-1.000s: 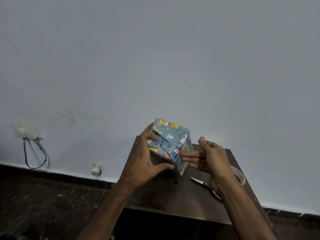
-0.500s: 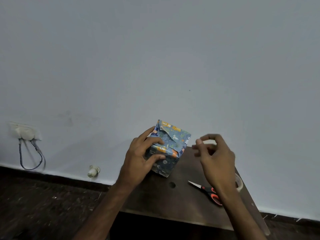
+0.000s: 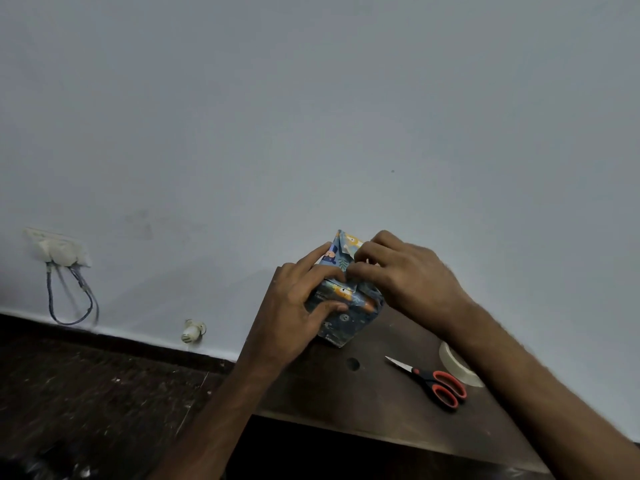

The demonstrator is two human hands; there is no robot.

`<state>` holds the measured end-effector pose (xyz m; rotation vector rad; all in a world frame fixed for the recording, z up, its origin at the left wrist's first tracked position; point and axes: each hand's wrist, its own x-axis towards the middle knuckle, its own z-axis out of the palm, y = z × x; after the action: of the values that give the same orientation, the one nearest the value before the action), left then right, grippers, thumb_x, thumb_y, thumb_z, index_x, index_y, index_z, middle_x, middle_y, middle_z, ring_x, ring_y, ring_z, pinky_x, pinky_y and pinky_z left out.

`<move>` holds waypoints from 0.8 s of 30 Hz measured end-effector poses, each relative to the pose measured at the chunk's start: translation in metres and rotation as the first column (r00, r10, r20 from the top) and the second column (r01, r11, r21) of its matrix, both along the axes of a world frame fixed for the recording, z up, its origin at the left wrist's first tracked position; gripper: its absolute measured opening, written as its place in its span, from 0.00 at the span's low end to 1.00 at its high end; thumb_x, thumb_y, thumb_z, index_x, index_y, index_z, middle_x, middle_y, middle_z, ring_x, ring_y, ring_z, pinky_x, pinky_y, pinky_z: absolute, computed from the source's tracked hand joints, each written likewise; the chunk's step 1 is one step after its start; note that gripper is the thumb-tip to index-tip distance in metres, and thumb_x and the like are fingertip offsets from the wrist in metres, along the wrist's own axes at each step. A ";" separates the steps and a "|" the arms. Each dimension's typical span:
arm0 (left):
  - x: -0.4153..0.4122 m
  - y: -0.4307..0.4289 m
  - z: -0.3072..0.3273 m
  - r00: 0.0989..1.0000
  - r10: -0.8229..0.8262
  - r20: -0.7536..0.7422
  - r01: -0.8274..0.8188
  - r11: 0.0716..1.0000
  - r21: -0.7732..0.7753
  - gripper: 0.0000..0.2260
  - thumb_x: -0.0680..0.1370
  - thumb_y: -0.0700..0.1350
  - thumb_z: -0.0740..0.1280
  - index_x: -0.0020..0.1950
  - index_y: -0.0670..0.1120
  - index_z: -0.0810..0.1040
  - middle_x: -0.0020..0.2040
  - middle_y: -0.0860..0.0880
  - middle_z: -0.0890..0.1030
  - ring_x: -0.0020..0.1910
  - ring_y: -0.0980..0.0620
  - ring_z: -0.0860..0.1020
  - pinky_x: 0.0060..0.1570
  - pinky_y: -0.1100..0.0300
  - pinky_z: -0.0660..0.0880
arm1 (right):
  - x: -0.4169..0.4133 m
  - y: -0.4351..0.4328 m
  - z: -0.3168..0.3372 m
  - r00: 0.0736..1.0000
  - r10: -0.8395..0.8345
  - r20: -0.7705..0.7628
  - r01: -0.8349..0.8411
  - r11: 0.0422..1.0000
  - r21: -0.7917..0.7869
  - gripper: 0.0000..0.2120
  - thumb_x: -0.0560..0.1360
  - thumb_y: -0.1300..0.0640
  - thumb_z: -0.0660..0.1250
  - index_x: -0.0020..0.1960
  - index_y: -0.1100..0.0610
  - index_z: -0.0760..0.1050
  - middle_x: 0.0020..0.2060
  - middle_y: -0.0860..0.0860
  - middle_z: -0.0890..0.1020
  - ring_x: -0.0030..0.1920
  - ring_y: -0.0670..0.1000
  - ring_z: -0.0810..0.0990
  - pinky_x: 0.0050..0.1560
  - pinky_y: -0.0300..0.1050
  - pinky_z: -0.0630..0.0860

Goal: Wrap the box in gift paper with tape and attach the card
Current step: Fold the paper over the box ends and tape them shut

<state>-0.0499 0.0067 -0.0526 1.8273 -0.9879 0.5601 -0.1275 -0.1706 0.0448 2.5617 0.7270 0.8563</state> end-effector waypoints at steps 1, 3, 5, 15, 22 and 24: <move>0.000 -0.001 0.000 1.000 0.001 0.006 -0.001 1.000 0.005 0.22 0.72 0.48 0.77 0.62 0.60 0.74 0.75 0.58 0.70 0.61 0.52 0.73 0.61 0.57 0.73 | 0.002 -0.001 0.005 0.999 0.017 -0.033 -0.017 1.000 -0.018 0.15 0.74 0.55 0.57 0.48 0.53 0.82 0.44 0.49 0.81 0.46 0.53 0.79 0.29 0.40 0.65; 0.000 -0.002 -0.001 1.000 -0.001 0.018 0.001 1.000 0.009 0.21 0.72 0.47 0.77 0.60 0.59 0.75 0.75 0.59 0.69 0.60 0.53 0.73 0.60 0.59 0.73 | 0.006 -0.003 0.013 0.994 0.047 -0.096 -0.053 0.997 -0.055 0.12 0.75 0.56 0.59 0.46 0.51 0.82 0.43 0.48 0.81 0.45 0.53 0.79 0.27 0.41 0.67; -0.001 -0.006 -0.001 0.999 -0.031 0.008 0.031 0.999 -0.016 0.19 0.71 0.44 0.78 0.59 0.55 0.77 0.74 0.59 0.70 0.59 0.54 0.72 0.59 0.64 0.71 | 0.009 -0.006 0.019 0.985 0.063 -0.162 -0.081 0.991 -0.106 0.04 0.73 0.58 0.68 0.45 0.52 0.81 0.42 0.47 0.80 0.45 0.53 0.78 0.26 0.42 0.67; 0.002 -0.007 0.004 0.999 -0.049 -0.001 0.049 0.998 -0.031 0.16 0.70 0.40 0.77 0.55 0.53 0.80 0.74 0.55 0.72 0.58 0.56 0.71 0.59 0.67 0.70 | 0.009 -0.035 0.016 0.965 0.039 -0.260 -0.094 0.974 -0.204 0.13 0.79 0.45 0.63 0.61 0.46 0.78 0.58 0.48 0.77 0.51 0.52 0.74 0.40 0.48 0.76; 0.007 -0.002 0.002 1.000 -0.030 0.006 0.030 0.998 -0.058 0.17 0.71 0.41 0.78 0.55 0.56 0.79 0.73 0.62 0.71 0.58 0.60 0.70 0.56 0.68 0.71 | -0.010 -0.047 -0.031 0.924 -0.081 -0.373 0.142 0.980 0.139 0.27 0.79 0.30 0.44 0.74 0.33 0.62 0.81 0.47 0.43 0.80 0.56 0.46 0.68 0.61 0.63; 0.003 -0.002 0.004 0.999 -0.047 -0.010 0.046 0.992 -0.114 0.18 0.70 0.39 0.78 0.54 0.56 0.79 0.73 0.62 0.71 0.60 0.58 0.71 0.56 0.71 0.70 | -0.018 -0.035 -0.040 0.939 0.138 -0.316 0.138 0.691 0.710 0.21 0.82 0.37 0.52 0.69 0.38 0.74 0.80 0.43 0.51 0.80 0.48 0.50 0.72 0.52 0.60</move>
<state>-0.0467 0.0043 -0.0483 1.7012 -0.9682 0.5639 -0.1457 -0.2051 0.0050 3.5059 0.5343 0.8061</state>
